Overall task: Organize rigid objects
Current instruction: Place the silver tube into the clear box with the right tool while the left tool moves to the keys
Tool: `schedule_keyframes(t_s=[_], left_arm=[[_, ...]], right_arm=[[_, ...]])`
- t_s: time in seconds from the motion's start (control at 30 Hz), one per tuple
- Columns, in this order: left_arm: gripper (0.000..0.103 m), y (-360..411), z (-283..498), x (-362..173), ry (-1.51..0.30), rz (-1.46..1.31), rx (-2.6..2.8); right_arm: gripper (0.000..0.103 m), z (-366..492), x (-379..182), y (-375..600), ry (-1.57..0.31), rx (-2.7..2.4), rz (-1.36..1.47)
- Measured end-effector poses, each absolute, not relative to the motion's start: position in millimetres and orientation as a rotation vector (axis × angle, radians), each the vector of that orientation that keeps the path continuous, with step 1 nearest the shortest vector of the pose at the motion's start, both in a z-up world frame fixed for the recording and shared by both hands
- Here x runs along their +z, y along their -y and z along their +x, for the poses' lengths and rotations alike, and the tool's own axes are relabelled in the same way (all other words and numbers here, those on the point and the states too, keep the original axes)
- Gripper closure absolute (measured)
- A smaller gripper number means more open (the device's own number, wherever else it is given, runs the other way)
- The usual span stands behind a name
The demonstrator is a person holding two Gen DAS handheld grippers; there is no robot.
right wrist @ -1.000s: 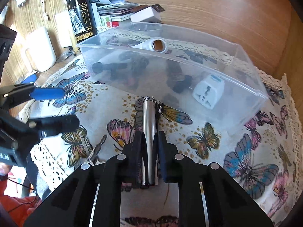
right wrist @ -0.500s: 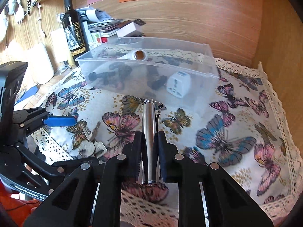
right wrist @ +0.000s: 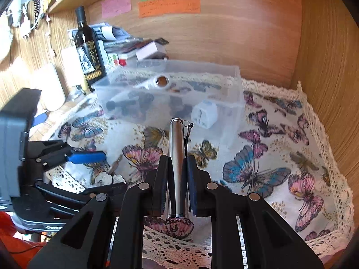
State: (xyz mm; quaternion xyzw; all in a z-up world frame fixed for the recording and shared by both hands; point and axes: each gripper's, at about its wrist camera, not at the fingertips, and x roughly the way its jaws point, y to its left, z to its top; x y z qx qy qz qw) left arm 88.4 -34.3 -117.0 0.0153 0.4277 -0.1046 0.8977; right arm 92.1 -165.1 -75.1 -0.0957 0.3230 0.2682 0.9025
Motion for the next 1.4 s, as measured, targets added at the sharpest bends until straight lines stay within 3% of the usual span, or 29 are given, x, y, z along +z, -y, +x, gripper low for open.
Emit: schedule_keyframes(t_s=[0.73,0.77,0.8,1.23,1.4], left_arm=[[0.043,-20,108,-15,-0.603,-0.053,-0.132],[0.073,-21,112,-12,-0.599,-0.048,-0.129],[0.092,-22,119,-11,-0.62,-0.043,-0.136],[0.091,-26,153,-20,-0.688,-0.068,-0.149],[0.065,-24,156,-29,-0.697,-0.039,-0.129]], right_arm=[[0.088,115,-20,159,-0.493,0.532,-0.155],[0.088,119,-19,157,-0.489,0.531,-0.154],[0.088,122,-18,156,-0.488,0.53,-0.153],[0.088,164,-24,139,-0.526,0.535,-0.17],[0.088,185,-37,129,-0.576,0.515,-0.197]])
